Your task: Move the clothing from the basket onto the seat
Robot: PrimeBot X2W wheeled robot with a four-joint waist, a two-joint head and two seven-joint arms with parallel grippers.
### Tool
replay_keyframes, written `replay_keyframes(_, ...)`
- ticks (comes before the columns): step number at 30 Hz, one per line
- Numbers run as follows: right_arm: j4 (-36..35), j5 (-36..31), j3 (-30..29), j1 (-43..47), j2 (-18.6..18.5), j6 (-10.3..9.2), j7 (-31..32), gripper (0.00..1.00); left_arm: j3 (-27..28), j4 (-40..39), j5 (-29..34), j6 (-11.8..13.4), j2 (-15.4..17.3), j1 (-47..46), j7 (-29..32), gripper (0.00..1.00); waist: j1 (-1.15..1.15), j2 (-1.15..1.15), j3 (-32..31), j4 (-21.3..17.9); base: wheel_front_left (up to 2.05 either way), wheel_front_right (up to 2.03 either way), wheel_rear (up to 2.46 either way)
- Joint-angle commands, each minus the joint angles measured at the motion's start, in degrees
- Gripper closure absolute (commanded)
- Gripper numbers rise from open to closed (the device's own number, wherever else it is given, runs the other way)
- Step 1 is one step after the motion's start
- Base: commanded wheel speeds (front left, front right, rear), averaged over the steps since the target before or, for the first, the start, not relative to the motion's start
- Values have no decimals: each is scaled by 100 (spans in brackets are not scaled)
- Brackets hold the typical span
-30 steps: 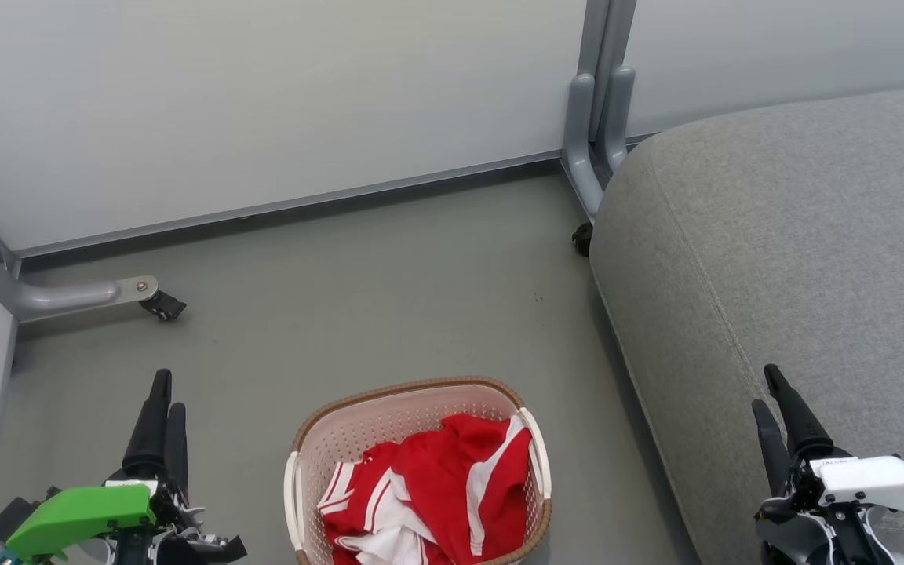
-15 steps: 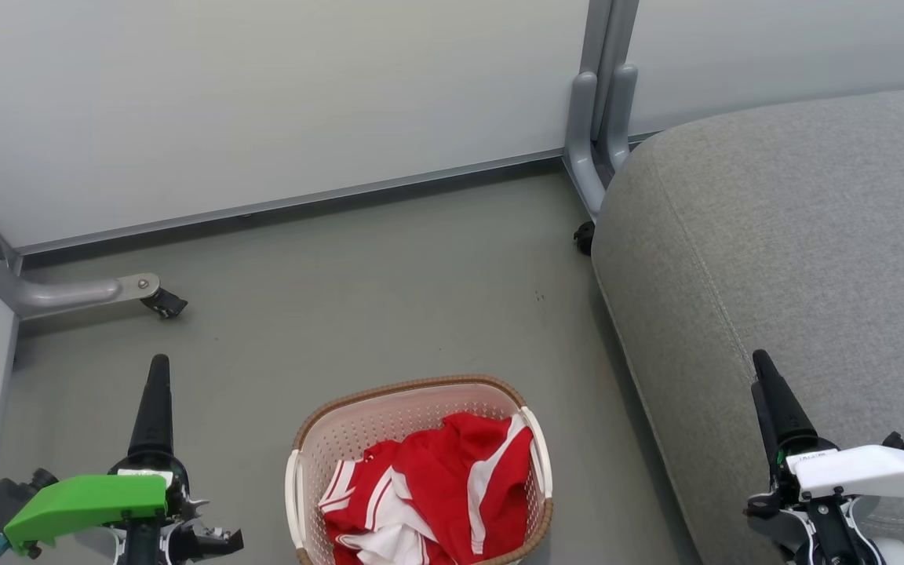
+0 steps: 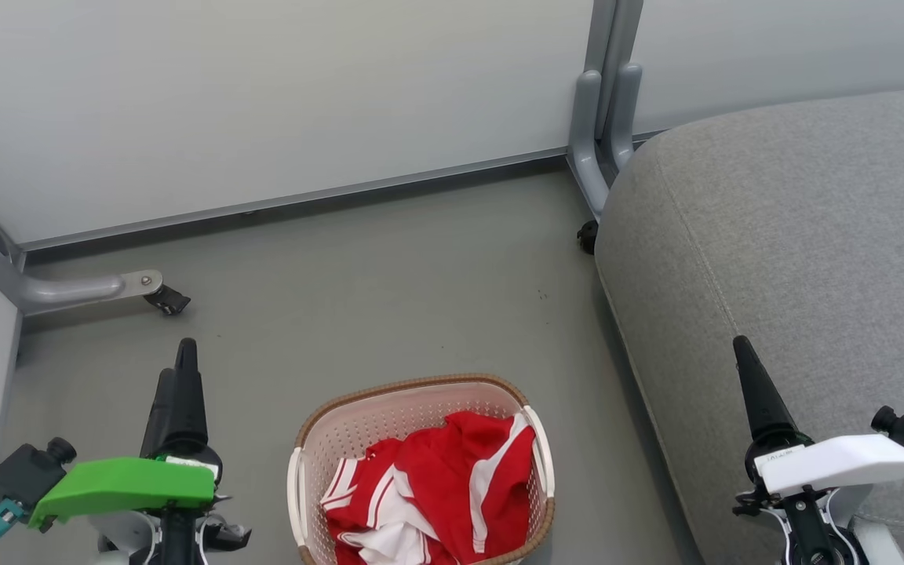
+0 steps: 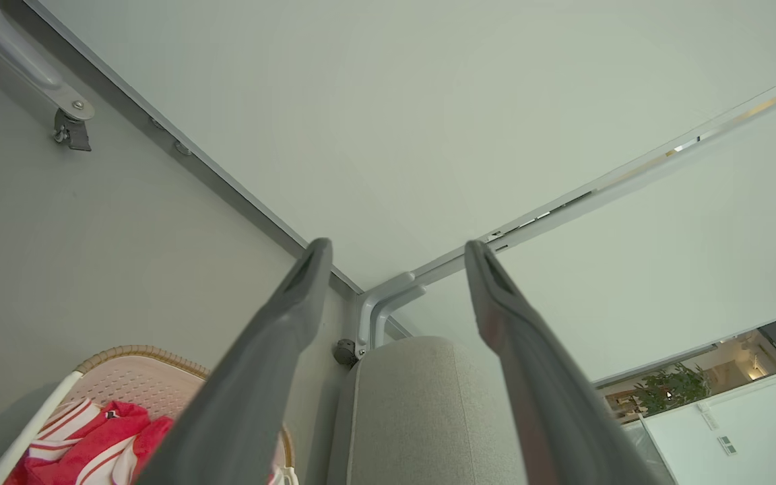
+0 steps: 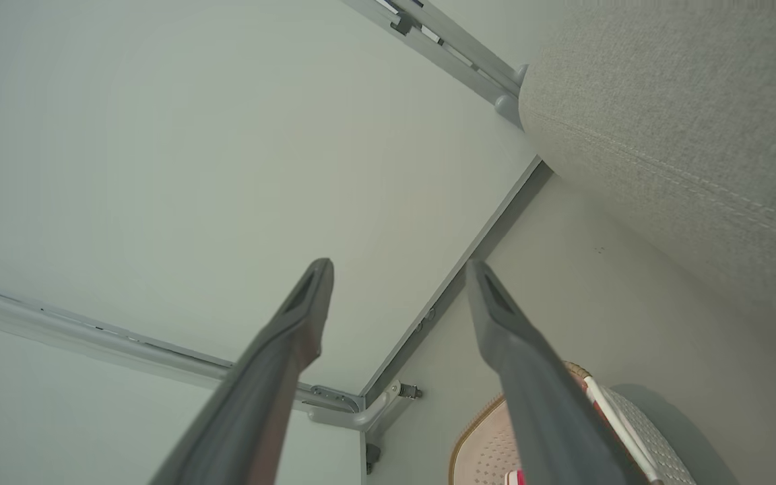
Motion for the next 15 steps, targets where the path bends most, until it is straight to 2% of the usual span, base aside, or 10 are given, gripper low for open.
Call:
replay_keyframes(1, -132, -240, 24, -27, -43, 2, -70, 0, -50, -122, 282, 47, 41, 7, -61, 0, 0, 0, -1, 5, 0, 0, 0)
replay_keyframes(7, -161, -713, 66, -13, -46, 2, -161, 0, -157, -144, 802, 123, 44, 27, -153, 0, 0, 0, -4, 23, 0, 0, 0)
replay_keyframes(8, -146, -1004, 99, 3, -48, 2, -217, 0, -225, -134, 1147, 165, 45, 41, -207, 0, 0, 0, -9, 36, 0, 0, 0)
replay_keyframes(15, -101, -1596, 180, 47, -52, 2, -335, 0, -367, -83, 1840, 244, 48, 70, -325, 0, 0, 0, -15, 62, 0, 0, 0)
